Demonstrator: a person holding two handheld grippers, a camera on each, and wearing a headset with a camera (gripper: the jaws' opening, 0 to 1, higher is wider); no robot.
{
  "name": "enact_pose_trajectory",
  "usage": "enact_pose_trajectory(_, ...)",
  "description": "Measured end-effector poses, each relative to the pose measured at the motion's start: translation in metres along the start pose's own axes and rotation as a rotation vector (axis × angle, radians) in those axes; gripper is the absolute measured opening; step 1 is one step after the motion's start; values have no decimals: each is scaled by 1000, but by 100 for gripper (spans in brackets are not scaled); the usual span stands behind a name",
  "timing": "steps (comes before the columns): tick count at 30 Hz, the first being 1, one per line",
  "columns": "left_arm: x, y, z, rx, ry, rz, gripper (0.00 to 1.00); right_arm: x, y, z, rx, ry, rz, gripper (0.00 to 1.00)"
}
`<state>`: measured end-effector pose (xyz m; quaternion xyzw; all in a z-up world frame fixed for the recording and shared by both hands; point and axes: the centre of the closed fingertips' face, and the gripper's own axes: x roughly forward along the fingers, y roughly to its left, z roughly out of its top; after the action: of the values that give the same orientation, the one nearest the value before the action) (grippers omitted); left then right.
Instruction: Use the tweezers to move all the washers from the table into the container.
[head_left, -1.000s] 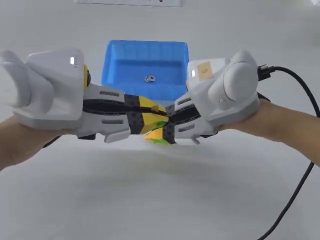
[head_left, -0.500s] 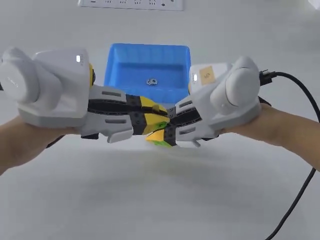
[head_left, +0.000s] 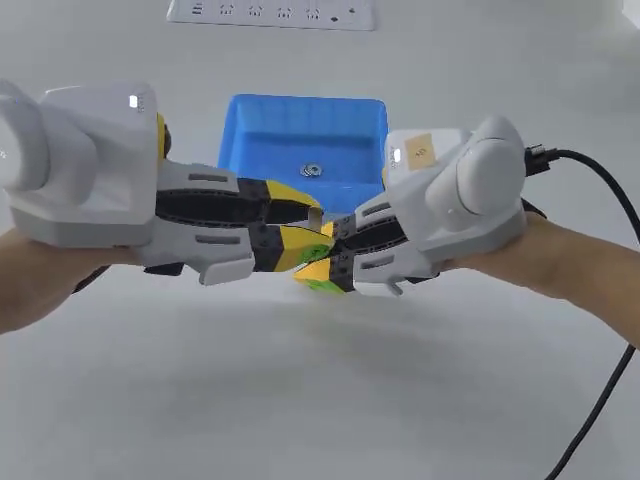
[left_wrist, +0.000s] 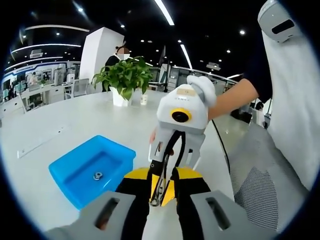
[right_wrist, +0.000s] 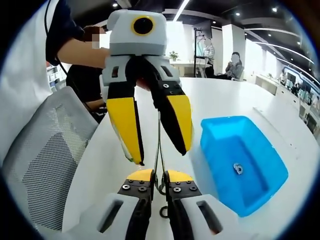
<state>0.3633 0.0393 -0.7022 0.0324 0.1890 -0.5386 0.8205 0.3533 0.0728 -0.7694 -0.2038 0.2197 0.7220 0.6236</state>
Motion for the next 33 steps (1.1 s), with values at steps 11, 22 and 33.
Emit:
enact_pose_trajectory(11, -25, 7, -9, -81, -49, 117, 24, -15, -12, 7, 20, -7, -48, 10)
enact_pose_trajectory(22, -48, 16, -10, -108, -55, 206, 37, -42, -9, 42, -3, -31, -59, 10)
enact_pose_trajectory(33, -54, 13, -15, -143, -37, 240, 47, -58, -38, 89, -79, -81, -93, 10)
